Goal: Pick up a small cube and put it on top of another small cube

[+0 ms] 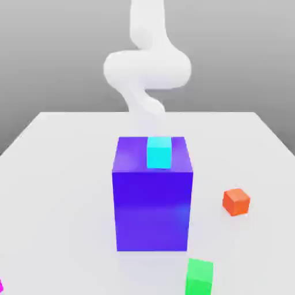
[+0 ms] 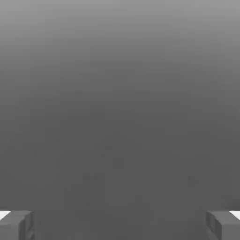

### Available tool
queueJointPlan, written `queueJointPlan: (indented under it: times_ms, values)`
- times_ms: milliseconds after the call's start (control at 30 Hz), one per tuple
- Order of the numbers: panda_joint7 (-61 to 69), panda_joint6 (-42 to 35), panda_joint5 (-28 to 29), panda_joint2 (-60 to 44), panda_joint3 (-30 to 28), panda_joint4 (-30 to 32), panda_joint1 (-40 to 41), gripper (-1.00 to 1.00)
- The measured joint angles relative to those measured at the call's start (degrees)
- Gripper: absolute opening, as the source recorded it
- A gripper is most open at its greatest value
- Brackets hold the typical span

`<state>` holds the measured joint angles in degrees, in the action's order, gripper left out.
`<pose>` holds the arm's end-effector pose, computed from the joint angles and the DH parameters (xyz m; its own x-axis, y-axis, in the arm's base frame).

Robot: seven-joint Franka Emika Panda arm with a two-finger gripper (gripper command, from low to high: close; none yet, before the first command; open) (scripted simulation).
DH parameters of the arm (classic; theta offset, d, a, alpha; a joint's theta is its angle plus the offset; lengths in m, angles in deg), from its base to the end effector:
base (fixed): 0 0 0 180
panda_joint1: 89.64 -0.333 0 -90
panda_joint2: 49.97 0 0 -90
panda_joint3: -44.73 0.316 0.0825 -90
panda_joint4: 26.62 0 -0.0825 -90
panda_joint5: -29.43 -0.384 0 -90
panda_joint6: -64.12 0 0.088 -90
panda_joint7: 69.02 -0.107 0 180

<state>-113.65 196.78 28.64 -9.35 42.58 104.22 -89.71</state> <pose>0.3781 -0.0187 0.6878 0.5055 -0.7344 0.4529 -0.5374 -0.6786 -0.5007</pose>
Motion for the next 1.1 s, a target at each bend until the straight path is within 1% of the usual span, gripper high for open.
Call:
queueJointPlan:
  times_ms: [267, 567, 867, 1100]
  values:
    - [4.69, 2.91, -3.64, -16.84, -7.13, -3.04, 0.12, 0.0]
    - [11.42, 5.98, -9.86, -35.63, -13.47, -6.44, 2.55, 0.0]
    - [17.26, 9.15, -14.85, -54.29, -15.46, -9.8, 8.5, 0.0]
    - [19.85, 12.04, -15.78, -68.14, -16.91, -12.27, 13.37, 0.0]
